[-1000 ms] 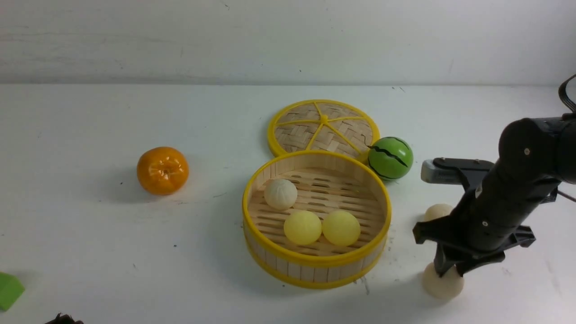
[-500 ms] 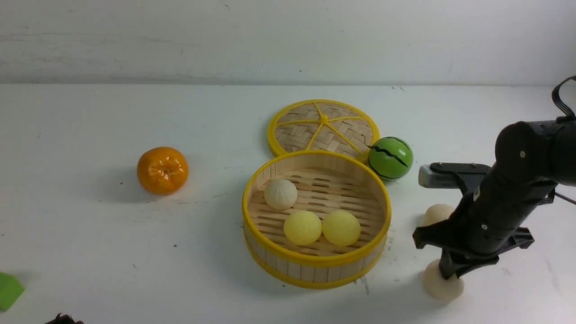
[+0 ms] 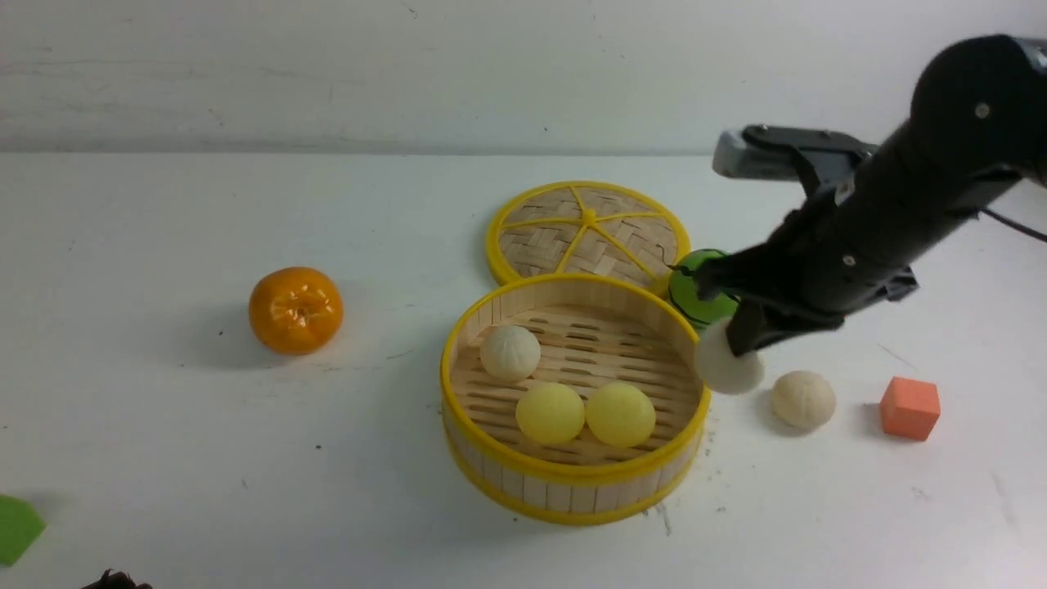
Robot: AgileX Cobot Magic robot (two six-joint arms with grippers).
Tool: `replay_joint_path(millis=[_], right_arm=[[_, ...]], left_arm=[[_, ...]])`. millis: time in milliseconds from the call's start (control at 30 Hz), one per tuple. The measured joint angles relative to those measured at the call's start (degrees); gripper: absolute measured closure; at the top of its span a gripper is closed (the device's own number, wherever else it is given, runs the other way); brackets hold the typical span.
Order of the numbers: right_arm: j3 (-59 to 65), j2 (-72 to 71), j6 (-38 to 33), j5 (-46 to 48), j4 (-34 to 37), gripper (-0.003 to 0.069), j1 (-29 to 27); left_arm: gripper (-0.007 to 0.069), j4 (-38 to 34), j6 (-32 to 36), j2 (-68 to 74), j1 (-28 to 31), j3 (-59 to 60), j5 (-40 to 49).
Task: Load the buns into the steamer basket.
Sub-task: Use the right arm to put the steamed stuffed bun into the steamer, then use the right arm to grab a steamed stuffed bun
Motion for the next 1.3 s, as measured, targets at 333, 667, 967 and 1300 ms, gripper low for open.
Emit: replay_joint_path(millis=[333, 667, 967, 1300], right_arm=[[-11.10, 14.62, -0.04, 1.28, -0.23, 0.0631, 0.71], [-11.49, 17.34, -0.04, 1.06, -0.11, 0.0367, 0.71], [-13.66, 9.21, -2.58, 8.66, -4.45, 0.0167, 0.77], [-4.19, 7.89, 4.95, 7.57, -11.87, 0.0348, -7.69]], left_arm=[[0.0491, 0.00, 0.00, 0.00, 0.00, 0.00, 0.00], [0.0491, 0.00, 0.00, 0.00, 0.00, 0.00, 0.00], [0.0491, 0.00, 0.00, 0.00, 0.00, 0.00, 0.00], [0.0487, 0.00, 0.00, 0.00, 0.00, 0.00, 0.00]])
